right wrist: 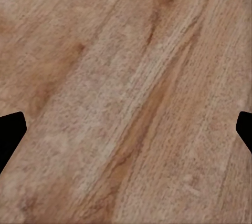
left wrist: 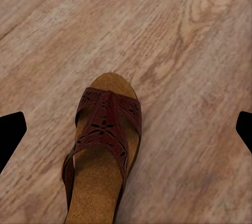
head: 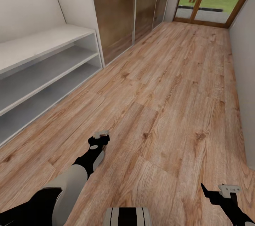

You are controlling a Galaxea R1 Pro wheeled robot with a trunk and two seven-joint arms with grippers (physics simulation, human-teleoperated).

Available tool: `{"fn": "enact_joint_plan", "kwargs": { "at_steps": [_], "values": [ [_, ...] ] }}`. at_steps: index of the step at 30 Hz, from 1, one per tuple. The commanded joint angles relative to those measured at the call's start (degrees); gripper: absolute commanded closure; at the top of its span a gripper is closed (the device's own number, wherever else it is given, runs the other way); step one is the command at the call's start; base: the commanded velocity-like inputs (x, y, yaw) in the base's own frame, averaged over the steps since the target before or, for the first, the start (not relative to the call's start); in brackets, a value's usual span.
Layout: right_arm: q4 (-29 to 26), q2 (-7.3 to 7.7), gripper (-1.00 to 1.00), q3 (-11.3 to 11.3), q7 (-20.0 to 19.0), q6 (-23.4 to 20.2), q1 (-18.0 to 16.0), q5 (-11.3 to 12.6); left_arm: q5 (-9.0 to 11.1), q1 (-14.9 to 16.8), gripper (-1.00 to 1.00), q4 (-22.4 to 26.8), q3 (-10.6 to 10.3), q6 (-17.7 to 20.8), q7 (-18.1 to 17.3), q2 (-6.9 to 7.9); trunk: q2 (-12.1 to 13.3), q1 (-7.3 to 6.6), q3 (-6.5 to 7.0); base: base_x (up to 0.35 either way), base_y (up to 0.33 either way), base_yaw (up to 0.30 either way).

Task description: Pick up the two gym shoes and the two sandals from the corridor floor and place them onto the hallstand (shoe rack) in the corridor, making sure they are on the rack and not on the floor. Arrange them so the two gym shoes are next to each other and the two sandals are next to each other.

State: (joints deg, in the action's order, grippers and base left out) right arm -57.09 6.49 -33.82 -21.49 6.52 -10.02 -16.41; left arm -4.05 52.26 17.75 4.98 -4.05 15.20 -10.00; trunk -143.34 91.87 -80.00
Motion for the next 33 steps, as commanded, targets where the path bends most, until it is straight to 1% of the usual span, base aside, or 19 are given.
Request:
{"fn": "enact_joint_plan", "kwargs": {
  "at_steps": [1,8,19,30,33],
  "values": [
    [0.0,0.00,-1.00,0.0,0.0,0.0,0.0,0.0,0.0,0.0,-1.00,0.0,0.0,0.0,0.0,0.00,0.0,0.00,-0.07,0.000,0.000,0.000],
    [0.0,0.01,-1.00,0.0,0.1,-0.1,-0.2,0.0,0.0,-0.5,-1.00,-0.2,0.1,-0.2,0.0,0.00,0.0,0.00,-0.64,0.000,0.000,0.000],
    [-0.1,0.02,-1.00,0.0,0.1,-0.2,-0.1,0.0,0.0,-4.1,-1.00,-0.1,0.0,-0.7,0.0,0.00,0.0,0.00,-1.48,0.000,0.000,0.000],
    [-0.3,0.03,-1.00,0.0,-0.1,-0.1,0.1,0.1,0.1,-5.2,-1.00,-0.1,0.1,-0.9,-0.1,0.00,0.0,0.00,-1.74,0.000,0.000,0.000],
    [-0.3,0.02,-1.00,0.0,-0.1,-0.1,0.1,0.1,0.1,-5.3,-1.00,-0.1,0.1,-1.2,-0.2,0.28,0.0,0.00,-1.94,0.000,0.000,0.000]
  ]
}}
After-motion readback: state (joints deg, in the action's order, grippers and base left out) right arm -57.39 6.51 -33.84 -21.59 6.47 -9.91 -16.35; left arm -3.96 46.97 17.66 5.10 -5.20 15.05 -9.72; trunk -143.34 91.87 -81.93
